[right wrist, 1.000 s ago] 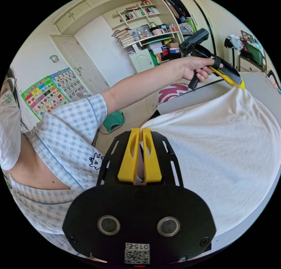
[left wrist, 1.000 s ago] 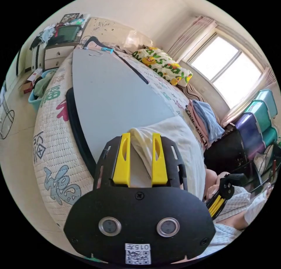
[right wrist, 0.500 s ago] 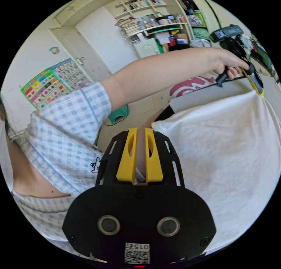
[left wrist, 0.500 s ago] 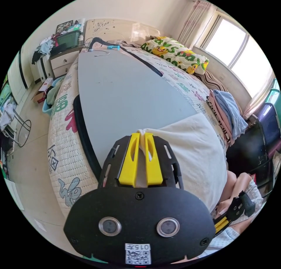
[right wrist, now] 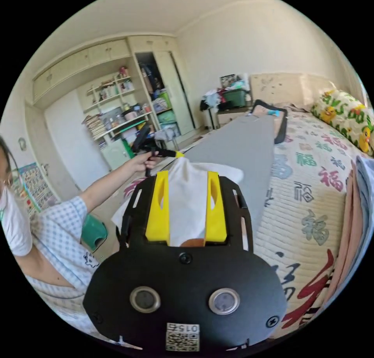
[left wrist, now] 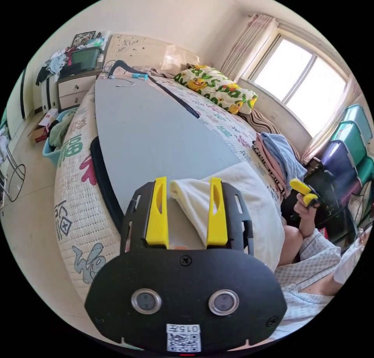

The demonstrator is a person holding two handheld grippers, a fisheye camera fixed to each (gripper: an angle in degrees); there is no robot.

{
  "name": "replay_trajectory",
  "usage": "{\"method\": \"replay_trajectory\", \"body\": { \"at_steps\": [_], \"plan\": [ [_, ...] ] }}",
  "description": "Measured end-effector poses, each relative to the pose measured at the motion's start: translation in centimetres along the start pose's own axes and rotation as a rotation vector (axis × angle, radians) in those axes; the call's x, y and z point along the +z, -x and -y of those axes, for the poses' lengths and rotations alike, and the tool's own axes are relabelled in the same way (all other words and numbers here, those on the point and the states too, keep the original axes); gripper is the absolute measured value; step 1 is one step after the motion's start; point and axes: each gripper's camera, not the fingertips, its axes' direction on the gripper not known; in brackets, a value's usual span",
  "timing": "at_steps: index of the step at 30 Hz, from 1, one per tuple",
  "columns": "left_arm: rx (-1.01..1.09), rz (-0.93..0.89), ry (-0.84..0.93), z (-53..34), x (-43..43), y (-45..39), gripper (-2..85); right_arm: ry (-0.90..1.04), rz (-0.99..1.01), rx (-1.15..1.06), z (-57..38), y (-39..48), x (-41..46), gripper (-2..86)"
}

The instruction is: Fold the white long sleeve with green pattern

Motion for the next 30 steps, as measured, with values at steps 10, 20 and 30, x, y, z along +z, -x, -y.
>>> {"method": "replay_trajectory", "body": {
  "at_steps": [10, 20, 30],
  "plan": [
    [0.115, -0.046, 0.195, 4.2, 2.8, -1.3, 16.2, 0.264, 0.12, 0.217, 4.1, -2.8, 8.7, 17.7],
    [0.264, -0.029, 0.309, 7.5, 2.3, -5.3, 7.5, 0.288, 0.138, 0.232, 5.2, 4.1, 10.1, 10.6],
    [0.41, 0.049, 0.046, 6.9, -13.0, -18.8, 4.2, 0.0, 0.166, 0.102, 1.0, 16.8, -2.9, 6.5]
  ]
}}
